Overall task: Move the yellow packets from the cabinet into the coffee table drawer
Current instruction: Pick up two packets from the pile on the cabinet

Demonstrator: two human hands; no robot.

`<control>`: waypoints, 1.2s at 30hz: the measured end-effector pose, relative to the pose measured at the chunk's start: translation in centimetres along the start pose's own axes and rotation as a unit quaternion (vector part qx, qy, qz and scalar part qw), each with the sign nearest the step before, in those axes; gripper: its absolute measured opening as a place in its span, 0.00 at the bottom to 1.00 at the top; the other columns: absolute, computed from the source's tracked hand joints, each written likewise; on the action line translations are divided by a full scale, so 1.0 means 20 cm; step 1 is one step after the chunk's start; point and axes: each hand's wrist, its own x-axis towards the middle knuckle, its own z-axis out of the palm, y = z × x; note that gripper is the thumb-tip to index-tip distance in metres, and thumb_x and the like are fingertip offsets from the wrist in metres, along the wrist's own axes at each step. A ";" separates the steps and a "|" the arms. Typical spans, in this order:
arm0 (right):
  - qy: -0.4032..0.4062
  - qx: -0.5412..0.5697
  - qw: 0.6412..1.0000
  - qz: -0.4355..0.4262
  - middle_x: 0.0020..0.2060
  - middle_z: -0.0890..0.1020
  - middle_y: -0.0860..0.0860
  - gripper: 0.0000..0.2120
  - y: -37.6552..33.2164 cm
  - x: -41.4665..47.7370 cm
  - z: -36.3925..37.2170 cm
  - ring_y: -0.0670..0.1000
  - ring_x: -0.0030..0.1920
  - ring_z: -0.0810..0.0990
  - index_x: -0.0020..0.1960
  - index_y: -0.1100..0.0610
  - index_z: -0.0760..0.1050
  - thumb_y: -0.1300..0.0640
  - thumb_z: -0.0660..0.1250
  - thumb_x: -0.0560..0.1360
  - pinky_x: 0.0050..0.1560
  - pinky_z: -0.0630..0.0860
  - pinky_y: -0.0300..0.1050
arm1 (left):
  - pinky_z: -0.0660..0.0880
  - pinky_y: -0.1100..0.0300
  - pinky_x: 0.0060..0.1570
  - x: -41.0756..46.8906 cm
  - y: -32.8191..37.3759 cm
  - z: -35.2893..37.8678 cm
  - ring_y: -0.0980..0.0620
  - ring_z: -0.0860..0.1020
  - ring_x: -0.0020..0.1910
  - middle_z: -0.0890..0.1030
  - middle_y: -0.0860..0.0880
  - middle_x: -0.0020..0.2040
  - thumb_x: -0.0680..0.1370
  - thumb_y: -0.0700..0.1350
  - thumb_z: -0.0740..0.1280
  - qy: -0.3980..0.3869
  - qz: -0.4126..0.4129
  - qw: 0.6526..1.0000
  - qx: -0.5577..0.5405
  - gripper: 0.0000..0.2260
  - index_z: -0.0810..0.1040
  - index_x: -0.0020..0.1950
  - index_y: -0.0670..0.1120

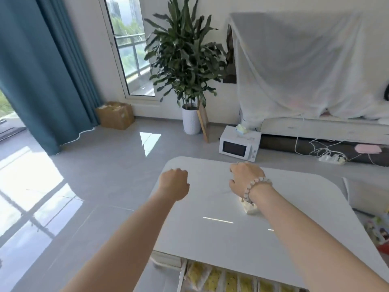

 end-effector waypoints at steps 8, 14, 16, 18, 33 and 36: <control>0.068 -0.030 0.993 -0.090 0.56 0.77 0.54 0.13 -0.37 0.05 -0.28 0.55 0.58 0.75 0.59 0.58 0.74 0.58 0.57 0.77 0.50 0.70 0.45 | 0.68 0.58 0.48 -0.28 -0.40 -0.31 0.46 0.73 0.59 0.76 0.47 0.59 0.79 0.48 0.60 0.062 -0.122 0.991 0.009 0.13 0.75 0.61 0.46; 0.122 -0.018 0.975 -0.185 0.58 0.75 0.54 0.15 -0.74 0.02 -0.38 0.54 0.60 0.73 0.62 0.57 0.72 0.58 0.57 0.77 0.57 0.70 0.45 | 0.69 0.55 0.53 -0.61 -0.63 -0.33 0.46 0.71 0.61 0.73 0.46 0.60 0.78 0.50 0.61 0.097 -0.204 0.974 -0.012 0.17 0.71 0.65 0.45; 0.149 -0.006 0.963 -0.223 0.59 0.74 0.55 0.15 -0.88 0.01 -0.41 0.54 0.61 0.72 0.62 0.57 0.72 0.58 0.58 0.76 0.58 0.69 0.46 | 0.69 0.55 0.54 -0.72 -0.72 -0.33 0.46 0.70 0.62 0.72 0.46 0.61 0.78 0.51 0.61 0.113 -0.235 0.965 0.006 0.18 0.69 0.66 0.45; 0.175 0.002 0.950 -0.257 0.61 0.73 0.55 0.15 -1.02 -0.01 -0.46 0.55 0.61 0.71 0.62 0.58 0.71 0.59 0.58 0.76 0.57 0.68 0.46 | 0.68 0.54 0.56 -0.83 -0.80 -0.33 0.46 0.70 0.62 0.72 0.46 0.62 0.78 0.51 0.62 0.116 -0.268 0.956 0.027 0.20 0.68 0.67 0.45; 0.225 0.010 0.853 -0.471 0.62 0.72 0.56 0.18 -2.35 -0.18 -0.72 0.55 0.63 0.70 0.65 0.60 0.68 0.55 0.59 0.77 0.60 0.68 0.46 | 0.69 0.52 0.58 -1.65 -1.75 -0.39 0.45 0.70 0.62 0.73 0.45 0.61 0.77 0.51 0.62 0.090 -0.491 0.865 0.050 0.18 0.69 0.65 0.44; 0.229 0.035 0.835 -0.499 0.62 0.72 0.55 0.18 -2.67 -0.21 -0.75 0.54 0.63 0.70 0.65 0.59 0.69 0.55 0.60 0.76 0.59 0.68 0.46 | 0.68 0.53 0.58 -1.84 -1.99 -0.34 0.46 0.70 0.61 0.72 0.46 0.61 0.77 0.51 0.61 0.080 -0.530 0.842 0.054 0.17 0.69 0.63 0.45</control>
